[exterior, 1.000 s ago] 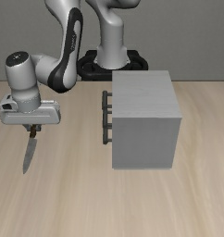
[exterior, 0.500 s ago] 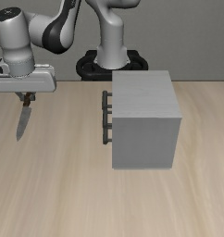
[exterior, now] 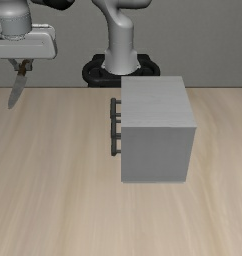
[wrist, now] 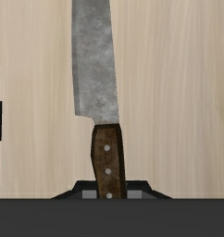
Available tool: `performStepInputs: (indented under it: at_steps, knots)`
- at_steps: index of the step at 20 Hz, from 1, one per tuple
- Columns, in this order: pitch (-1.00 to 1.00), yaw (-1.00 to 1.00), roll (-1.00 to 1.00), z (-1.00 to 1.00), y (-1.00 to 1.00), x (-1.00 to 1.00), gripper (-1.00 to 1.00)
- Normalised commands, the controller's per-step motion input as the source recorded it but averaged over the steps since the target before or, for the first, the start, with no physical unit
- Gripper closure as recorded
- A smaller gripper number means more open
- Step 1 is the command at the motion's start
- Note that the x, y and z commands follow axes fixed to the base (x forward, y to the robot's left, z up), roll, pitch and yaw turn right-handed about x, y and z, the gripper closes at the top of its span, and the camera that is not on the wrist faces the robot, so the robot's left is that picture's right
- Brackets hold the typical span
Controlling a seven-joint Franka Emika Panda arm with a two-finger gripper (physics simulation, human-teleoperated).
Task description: Pick up the knife and place it on the top of the cabinet
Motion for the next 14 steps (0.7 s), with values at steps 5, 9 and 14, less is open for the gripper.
performStepInputs:
  at_steps: [5, 9, 14]
  knots:
    - [0.0, 0.0, 0.0, 0.2, 0.8, 0.0, 1.0]
    - [0.0, 0.0, 0.0, 0.0, 1.0, 0.0, 1.0]
    - [0.0, 0.0, 0.0, 0.0, 1.0, 0.0, 1.0]
